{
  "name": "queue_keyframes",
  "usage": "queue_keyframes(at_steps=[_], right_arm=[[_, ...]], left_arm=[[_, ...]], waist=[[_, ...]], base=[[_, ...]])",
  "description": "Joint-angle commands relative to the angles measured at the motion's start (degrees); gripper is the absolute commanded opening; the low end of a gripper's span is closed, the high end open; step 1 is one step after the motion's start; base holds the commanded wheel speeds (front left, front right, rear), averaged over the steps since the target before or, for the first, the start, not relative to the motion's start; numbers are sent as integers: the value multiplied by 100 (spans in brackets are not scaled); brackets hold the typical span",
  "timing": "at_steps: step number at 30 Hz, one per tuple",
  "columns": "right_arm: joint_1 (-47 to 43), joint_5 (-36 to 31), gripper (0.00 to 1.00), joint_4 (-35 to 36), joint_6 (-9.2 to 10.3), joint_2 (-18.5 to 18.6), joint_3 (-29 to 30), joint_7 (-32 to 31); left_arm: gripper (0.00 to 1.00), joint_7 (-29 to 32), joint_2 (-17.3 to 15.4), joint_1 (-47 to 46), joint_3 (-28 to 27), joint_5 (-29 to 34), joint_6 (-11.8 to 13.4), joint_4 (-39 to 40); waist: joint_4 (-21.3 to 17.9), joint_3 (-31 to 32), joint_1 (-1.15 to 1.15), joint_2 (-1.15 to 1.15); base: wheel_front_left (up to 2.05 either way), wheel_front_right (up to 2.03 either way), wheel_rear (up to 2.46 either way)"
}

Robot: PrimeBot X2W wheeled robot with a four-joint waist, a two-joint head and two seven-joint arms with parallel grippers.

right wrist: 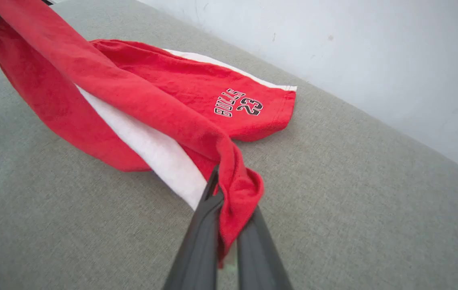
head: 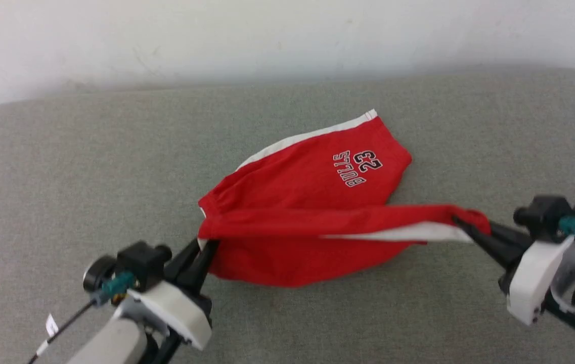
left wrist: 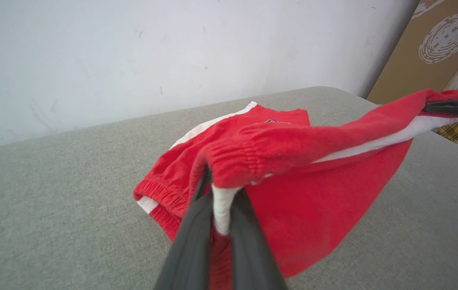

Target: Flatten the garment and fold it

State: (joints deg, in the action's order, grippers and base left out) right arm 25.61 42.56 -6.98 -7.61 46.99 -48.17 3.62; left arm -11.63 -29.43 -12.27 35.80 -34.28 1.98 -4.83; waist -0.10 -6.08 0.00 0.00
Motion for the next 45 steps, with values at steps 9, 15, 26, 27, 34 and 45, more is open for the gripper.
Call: queue_keyframes(at_steps=[9, 15, 26, 27, 34, 45], right_arm=[[1881, -28, 0, -645, 12, -446, -151, -809], [3173, -51, 0, -1466, 12, -837, -610, -1228], [4153, 170, 0, -3052, 12, -1441, -1555, -1366], [4159, 225, 0, -3113, 12, -1460, -1630, -1317], [4273, 507, 100, -3172, 12, -1334, -1972, -652], [4766, 1287, 100, -2072, 12, -317, -2331, -1698]], left_arm=[[0, -147, 373, -1423, -284, 90, -209, -903], [0, -233, 588, -2095, -360, 209, -249, -1629], [0, -325, 929, -2493, -302, 490, -342, -2309], [0, -327, 955, -2496, -297, 508, -356, -2330], [100, -335, 947, -2325, -460, 755, -297, -1994], [100, -336, 864, -1339, -1058, 1603, 422, -350]], waist=[[166, -1187, 0, 0], [325, -1873, 0, 0], [613, -2279, 0, 0], [626, -2259, 0, 0], [556, -1896, 0, 0], [579, -1367, 0, 0]], base=[[0, 0, 0], [0, 0, 0], [0, 0, 0], [0, 0, 0], [0, 0, 0], [0, 0, 0]])
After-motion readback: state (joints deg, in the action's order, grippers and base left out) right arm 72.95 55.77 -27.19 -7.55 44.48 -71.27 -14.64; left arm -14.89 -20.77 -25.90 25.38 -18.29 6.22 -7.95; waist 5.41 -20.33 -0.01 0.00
